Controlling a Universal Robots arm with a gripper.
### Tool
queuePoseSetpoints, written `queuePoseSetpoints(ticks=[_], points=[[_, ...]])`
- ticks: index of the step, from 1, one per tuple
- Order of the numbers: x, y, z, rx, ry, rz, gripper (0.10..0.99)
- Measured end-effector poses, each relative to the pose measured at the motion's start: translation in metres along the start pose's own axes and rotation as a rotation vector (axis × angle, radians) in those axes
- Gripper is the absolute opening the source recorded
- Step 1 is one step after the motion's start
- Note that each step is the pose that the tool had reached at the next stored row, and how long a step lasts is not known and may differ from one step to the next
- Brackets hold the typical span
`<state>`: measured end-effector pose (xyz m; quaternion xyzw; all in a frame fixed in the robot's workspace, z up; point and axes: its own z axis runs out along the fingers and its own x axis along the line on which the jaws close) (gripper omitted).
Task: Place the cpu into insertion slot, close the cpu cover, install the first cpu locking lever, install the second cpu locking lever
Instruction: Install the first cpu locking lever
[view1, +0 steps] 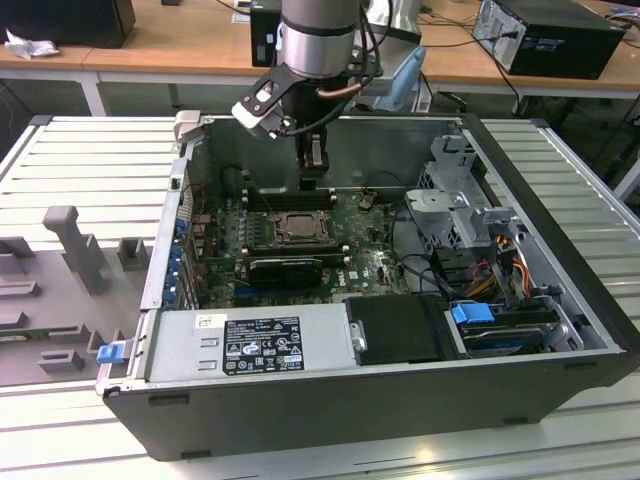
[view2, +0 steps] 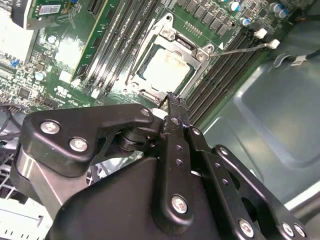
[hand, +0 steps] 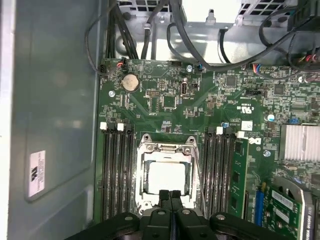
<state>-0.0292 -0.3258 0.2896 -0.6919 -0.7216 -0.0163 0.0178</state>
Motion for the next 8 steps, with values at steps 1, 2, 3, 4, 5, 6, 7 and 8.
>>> queuePoseSetpoints(ticks=[1, 2, 3, 4, 5, 6, 7, 8], points=[[0.0003, 0.0, -0.0073, 0.0, -0.0001, 0.0, 0.106], [0.0005, 0.0, -0.0115, 0.0, -0.0001, 0.0, 0.106], [0.0007, 0.0, -0.0145, 0.0, 0.0003, -0.005, 0.106], [0.0007, 0.0, -0.0145, 0.003, -0.0026, -0.069, 0.106], [0.0007, 0.0, -0.0144, 0.006, -0.0059, -0.108, 0.106], [0.0007, 0.0, -0.0144, 0.007, -0.0078, -0.13, 0.106], [0.0007, 0.0, -0.0144, 0.008, -0.0096, -0.145, 0.106], [0.0006, 0.0, -0.0144, 0.009, -0.0113, -0.173, 0.106]])
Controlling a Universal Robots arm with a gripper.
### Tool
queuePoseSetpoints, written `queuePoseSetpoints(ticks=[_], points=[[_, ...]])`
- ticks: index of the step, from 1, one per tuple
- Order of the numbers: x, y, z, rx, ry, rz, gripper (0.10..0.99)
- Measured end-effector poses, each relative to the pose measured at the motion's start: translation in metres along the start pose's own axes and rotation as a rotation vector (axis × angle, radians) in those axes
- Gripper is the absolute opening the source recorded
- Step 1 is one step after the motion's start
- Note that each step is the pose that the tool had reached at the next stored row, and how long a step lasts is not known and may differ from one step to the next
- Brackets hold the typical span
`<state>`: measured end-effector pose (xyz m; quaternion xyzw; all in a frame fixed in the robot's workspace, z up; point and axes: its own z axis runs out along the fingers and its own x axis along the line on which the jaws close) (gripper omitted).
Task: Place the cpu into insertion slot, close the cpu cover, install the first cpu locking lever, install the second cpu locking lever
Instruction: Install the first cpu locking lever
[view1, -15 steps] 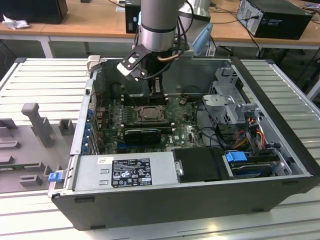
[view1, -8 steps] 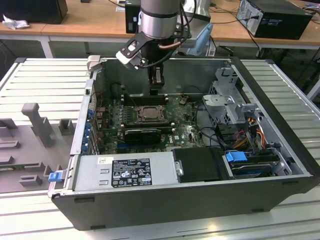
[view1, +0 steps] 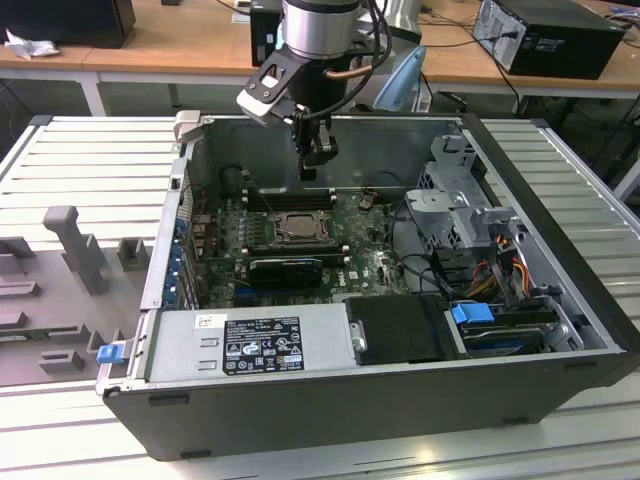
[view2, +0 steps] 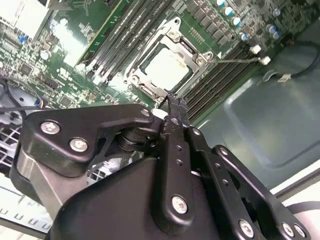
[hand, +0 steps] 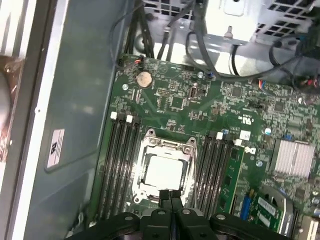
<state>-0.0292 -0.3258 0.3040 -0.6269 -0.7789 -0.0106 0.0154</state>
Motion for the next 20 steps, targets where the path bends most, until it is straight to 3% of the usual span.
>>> queuePoseSetpoints(ticks=[9, 20], points=[[0.0001, -0.0005, 0.0006, 0.006, -0.0004, -0.166, 0.106], [0.0002, -0.0007, 0.0008, 0.008, -0.0005, -0.203, 0.106]])
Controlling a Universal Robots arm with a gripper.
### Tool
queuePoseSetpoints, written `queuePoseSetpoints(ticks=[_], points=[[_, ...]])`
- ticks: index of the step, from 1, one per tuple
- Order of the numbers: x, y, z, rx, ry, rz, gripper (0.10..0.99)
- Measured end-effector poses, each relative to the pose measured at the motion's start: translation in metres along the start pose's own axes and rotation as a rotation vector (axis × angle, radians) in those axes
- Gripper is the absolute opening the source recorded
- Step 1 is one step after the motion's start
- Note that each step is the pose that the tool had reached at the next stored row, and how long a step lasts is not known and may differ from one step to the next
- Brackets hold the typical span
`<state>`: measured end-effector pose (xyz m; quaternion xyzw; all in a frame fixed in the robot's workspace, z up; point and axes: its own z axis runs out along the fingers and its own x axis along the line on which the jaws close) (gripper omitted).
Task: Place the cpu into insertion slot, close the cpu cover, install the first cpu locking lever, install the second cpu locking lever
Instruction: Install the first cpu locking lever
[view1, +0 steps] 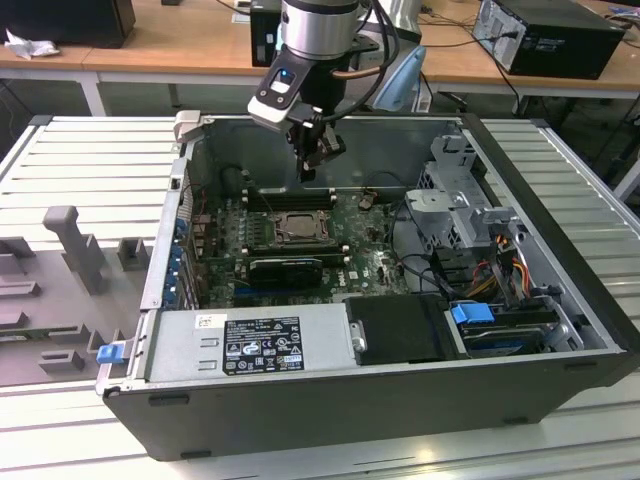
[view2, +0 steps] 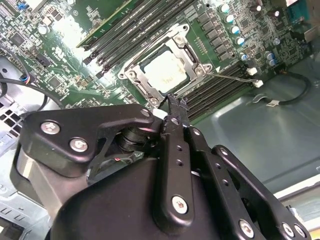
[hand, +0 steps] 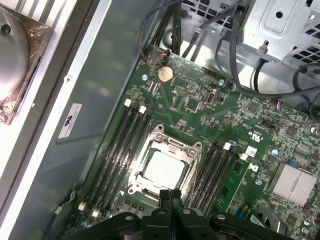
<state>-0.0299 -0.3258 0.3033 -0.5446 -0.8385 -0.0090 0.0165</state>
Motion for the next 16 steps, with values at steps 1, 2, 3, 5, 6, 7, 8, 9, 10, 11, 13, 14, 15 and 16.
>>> queuePoseSetpoints(ticks=[1, 2, 3, 5, 6, 7, 8, 9, 10, 11, 13, 14, 15, 16], points=[[0.0, 0.0, 0.0, 0.0, 0.0, -0.003, 0.106], [0.0, 0.0, 0.0001, 0.0, 0.0, -0.009, 0.106], [0.0, 0.0, 0.0001, 0.0, 0.0, -0.014, 0.106], [0.0, 0.0, 0.0001, 0.001, -0.0001, -0.016, 0.106], [0.0, 0.0, 0.0001, 0.001, -0.0001, -0.018, 0.106], [0.0, 0.0, 0.0002, 0.001, -0.0001, -0.02, 0.106], [0.0, 0.0, 0.0002, 0.001, -0.0001, -0.022, 0.106], [0.0, 0.0, 0.0002, 0.001, -0.0001, -0.024, 0.106], [0.0, 0.0, 0.0002, 0.001, -0.0001, -0.028, 0.106], [0.0, 0.0, 0.0002, 0.001, -0.0001, -0.032, 0.106], [0.0, 0.0, 0.0003, 0.002, -0.0001, -0.054, 0.106], [0.0, 0.0, 0.0003, 0.003, -0.0002, -0.077, 0.106], [0.0, 0.0, 0.0003, 0.003, -0.0002, -0.088, 0.106], [0.0, 0.0, 0.0003, 0.004, -0.0003, -0.1, 0.106]])
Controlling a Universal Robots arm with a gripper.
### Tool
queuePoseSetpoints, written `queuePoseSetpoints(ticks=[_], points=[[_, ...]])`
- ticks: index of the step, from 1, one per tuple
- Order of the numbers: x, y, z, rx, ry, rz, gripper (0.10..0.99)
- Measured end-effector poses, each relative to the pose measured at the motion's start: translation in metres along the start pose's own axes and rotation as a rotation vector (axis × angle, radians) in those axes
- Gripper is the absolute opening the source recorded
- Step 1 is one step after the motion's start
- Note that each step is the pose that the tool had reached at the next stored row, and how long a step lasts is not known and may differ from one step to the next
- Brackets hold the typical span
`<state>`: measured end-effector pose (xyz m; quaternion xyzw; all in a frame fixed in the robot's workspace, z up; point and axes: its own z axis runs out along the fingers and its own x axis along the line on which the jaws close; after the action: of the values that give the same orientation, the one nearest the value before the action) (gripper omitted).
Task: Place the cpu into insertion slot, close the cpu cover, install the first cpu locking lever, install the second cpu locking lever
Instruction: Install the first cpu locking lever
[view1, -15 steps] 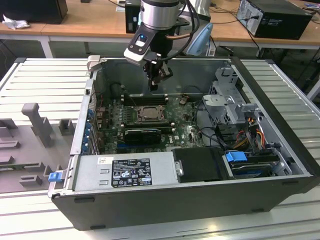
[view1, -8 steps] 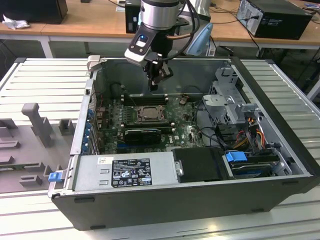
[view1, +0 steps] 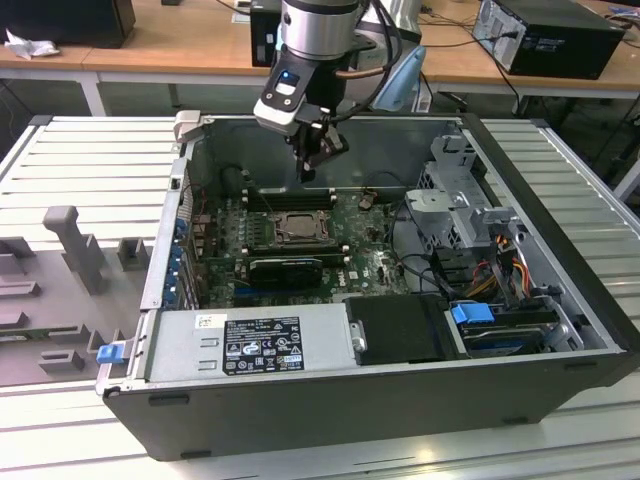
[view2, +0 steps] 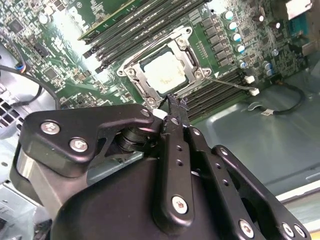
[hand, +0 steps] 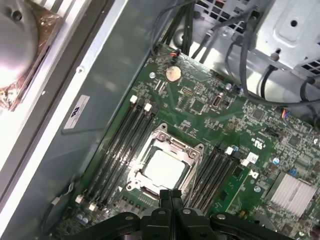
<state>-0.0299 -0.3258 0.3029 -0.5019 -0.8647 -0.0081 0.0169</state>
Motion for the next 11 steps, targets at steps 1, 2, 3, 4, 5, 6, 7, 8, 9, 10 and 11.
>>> queuePoseSetpoints(ticks=[1, 2, 3, 4, 5, 6, 7, 8, 9, 10, 11], points=[[0.0, 0.0, 0.0, 0.001, 0.0, -0.016, 0.106], [0.0, 0.0, 0.0001, 0.001, -0.0001, -0.036, 0.106], [0.0, 0.0, 0.0001, 0.002, -0.0001, -0.041, 0.106], [0.0, 0.0, 0.0001, 0.002, -0.0001, -0.045, 0.106], [0.0, 0.0, 0.0002, 0.002, -0.0002, -0.051, 0.106], [0.0, 0.0, 0.0002, 0.002, -0.0002, -0.058, 0.106], [0.0, 0.0, 0.0003, 0.003, -0.0002, -0.07, 0.106], [0.0, 0.0, 0.0004, 0.003, -0.0002, -0.076, 0.106], [0.0, 0.0, 0.0005, 0.003, -0.0002, -0.08, 0.106], [0.0, 0.0, 0.0005, 0.003, -0.0002, -0.083, 0.106], [0.0, 0.0, 0.0006, 0.003, -0.0002, -0.091, 0.106]])
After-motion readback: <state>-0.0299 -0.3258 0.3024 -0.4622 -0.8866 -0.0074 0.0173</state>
